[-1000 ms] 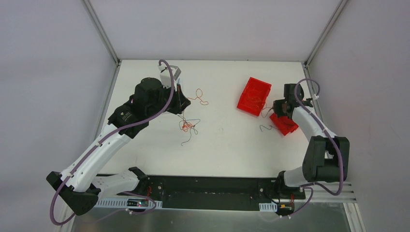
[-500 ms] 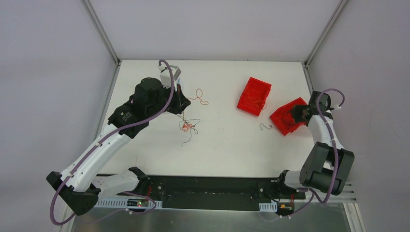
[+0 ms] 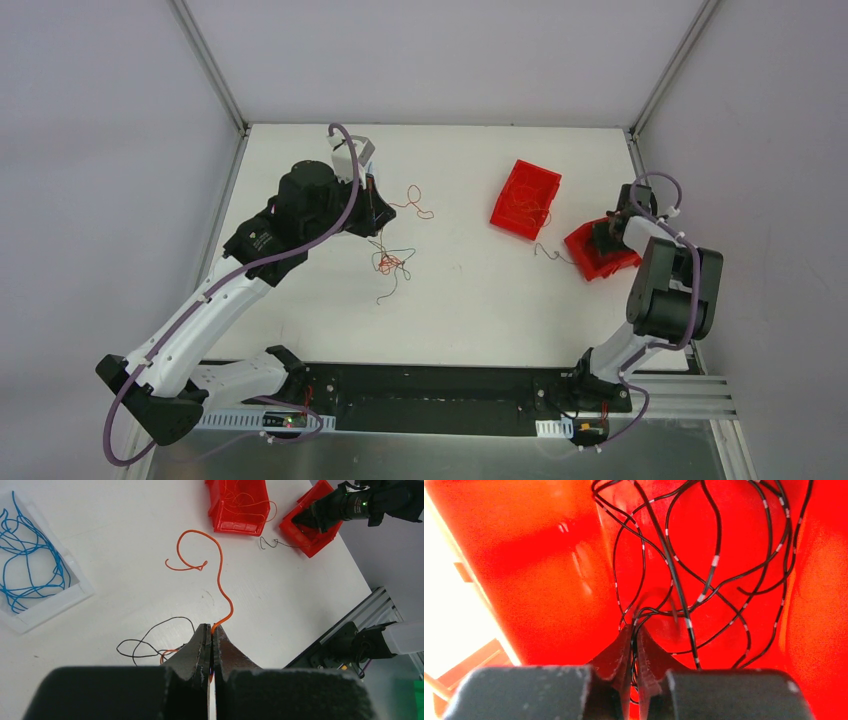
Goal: Untangle the cables
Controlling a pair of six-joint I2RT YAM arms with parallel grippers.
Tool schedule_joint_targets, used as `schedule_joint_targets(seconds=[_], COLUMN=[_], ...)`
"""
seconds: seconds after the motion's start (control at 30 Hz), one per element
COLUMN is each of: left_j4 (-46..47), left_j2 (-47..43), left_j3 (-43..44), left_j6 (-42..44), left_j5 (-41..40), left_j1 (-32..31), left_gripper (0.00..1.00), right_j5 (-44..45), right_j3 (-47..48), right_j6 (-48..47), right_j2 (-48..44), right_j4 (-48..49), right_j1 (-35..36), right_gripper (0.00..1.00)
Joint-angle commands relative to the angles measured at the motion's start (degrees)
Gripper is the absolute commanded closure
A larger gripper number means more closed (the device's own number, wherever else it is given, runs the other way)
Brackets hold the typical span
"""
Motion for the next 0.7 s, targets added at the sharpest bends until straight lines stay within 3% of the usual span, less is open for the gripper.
schedule_joint_targets(seconds=[0.0,0.07,0.1,0.2,0.33,0.47,0.57,0.67], left_j4=[1.70,1.70,1.71,1.78,1.79,1.80,1.91,2.43], left_j2=[0.03,0.41,0.73,1.73,3.50,5.33,6.60,7.74], left_j3=[1.26,1.56,1.75,2.76,3.95,5.06,6.10,7.30], left_j6=[-0.86,-1.10,-1.33,-2.09,-3.34,-4.65,-5.53,-6.50], left_j5=[1.51,1.81,2.10,3.28,5.54,8.14,10.72,13.74], left_j1=[0.21,0.21,0.21,0.19,0.21,0.12,0.12,0.12], left_gripper=[1.00,1.00,1.00,1.00,1.00,1.00,1.00,1.00], right_j5=[6.97,11.51,13.37,15.47,14.62,7.92,-10.59,-30.57], right_j3=[3.20,5.94,6.98,7.03,5.45,4.40,2.48,-3.63], right_j6=[-3.24,-4.41,-5.24,-6.82,-8.67,-12.02,-19.59,-23.60], right_j2=[-2.05,-3.93,-5.11,-10.36,-18.54,-24.86,-28.84,-34.92], right_j4=[-5.41,-10.27,-12.07,-14.14,-15.68,-17.08,-14.14,-3.85], right_j1=[1.45,2.66,3.27,4.11,4.61,4.61,4.96,8.05], right_gripper=[0.82,0.43,0.39,0.37,0.22,0.18,0.18,0.18])
